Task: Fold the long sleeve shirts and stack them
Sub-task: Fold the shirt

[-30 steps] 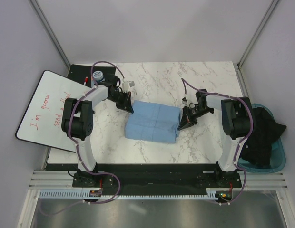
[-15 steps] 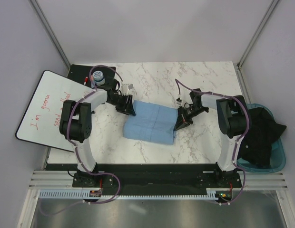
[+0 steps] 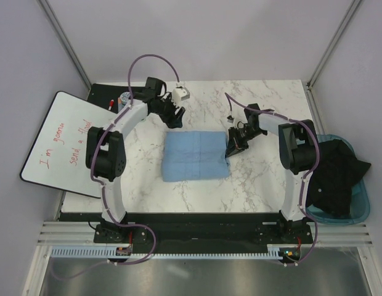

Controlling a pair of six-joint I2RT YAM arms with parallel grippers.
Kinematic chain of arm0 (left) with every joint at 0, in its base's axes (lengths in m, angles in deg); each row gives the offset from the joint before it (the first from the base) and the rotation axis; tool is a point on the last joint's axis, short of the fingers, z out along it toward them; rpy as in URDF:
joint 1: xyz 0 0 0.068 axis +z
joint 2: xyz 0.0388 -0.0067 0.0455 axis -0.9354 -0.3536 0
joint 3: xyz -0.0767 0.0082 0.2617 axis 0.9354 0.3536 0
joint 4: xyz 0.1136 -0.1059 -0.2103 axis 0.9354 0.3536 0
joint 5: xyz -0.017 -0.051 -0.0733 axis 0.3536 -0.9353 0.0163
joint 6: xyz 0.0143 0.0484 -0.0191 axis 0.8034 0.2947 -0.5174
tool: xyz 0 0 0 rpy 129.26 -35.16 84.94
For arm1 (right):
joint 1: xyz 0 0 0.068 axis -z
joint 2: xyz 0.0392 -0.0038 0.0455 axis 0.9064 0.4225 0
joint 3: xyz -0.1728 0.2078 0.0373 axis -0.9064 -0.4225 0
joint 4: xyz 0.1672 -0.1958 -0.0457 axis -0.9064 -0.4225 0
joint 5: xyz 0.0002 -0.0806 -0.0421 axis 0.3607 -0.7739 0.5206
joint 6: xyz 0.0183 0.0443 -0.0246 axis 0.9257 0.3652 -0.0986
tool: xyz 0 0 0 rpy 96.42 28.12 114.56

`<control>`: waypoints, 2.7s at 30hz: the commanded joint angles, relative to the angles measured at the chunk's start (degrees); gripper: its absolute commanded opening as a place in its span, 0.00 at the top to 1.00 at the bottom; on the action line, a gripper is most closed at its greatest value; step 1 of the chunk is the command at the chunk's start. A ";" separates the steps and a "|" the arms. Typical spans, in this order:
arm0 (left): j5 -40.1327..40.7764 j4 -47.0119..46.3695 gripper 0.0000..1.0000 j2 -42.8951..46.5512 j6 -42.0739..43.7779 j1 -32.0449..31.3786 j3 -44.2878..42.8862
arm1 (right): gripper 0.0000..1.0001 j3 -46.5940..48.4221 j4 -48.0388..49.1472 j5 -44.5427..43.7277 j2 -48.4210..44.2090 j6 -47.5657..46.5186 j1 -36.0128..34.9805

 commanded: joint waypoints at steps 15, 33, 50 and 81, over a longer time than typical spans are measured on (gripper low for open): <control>5.90 5.79 0.79 -11.44 2.46 -1.30 -5.15 | 0.87 2.94 -5.11 -2.15 1.70 -7.72 0.41; -2.52 2.70 0.39 -7.31 -7.58 -0.77 -11.20 | 0.50 -0.66 -9.07 8.21 -11.03 -9.58 3.84; -5.61 1.91 0.33 -25.32 -3.45 -15.10 -32.99 | 0.68 -9.89 7.61 6.20 -7.62 4.13 3.66; -7.89 1.91 0.34 -29.46 -3.53 -15.80 -31.87 | 0.83 -12.62 13.16 10.77 -4.01 10.12 0.85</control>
